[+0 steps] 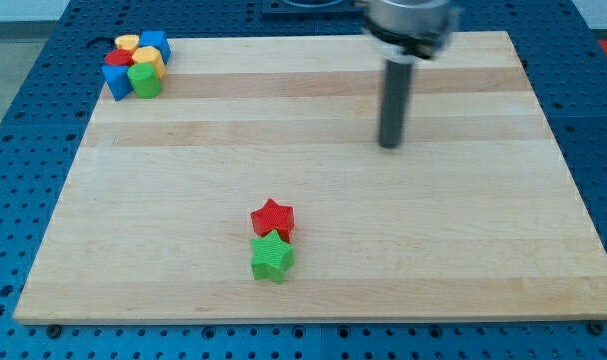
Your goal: Separate the red star from the green star
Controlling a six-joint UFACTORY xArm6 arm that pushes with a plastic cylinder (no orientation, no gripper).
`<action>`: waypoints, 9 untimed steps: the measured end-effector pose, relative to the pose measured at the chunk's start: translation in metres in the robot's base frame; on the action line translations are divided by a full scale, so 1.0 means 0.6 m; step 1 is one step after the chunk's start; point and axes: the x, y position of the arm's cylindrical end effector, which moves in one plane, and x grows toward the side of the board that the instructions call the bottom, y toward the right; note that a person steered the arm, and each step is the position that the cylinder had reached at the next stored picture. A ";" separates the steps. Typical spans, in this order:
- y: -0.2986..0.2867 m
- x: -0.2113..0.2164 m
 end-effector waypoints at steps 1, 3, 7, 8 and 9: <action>0.088 0.118; 0.068 0.320; -0.256 0.264; -0.261 0.192; -0.292 0.129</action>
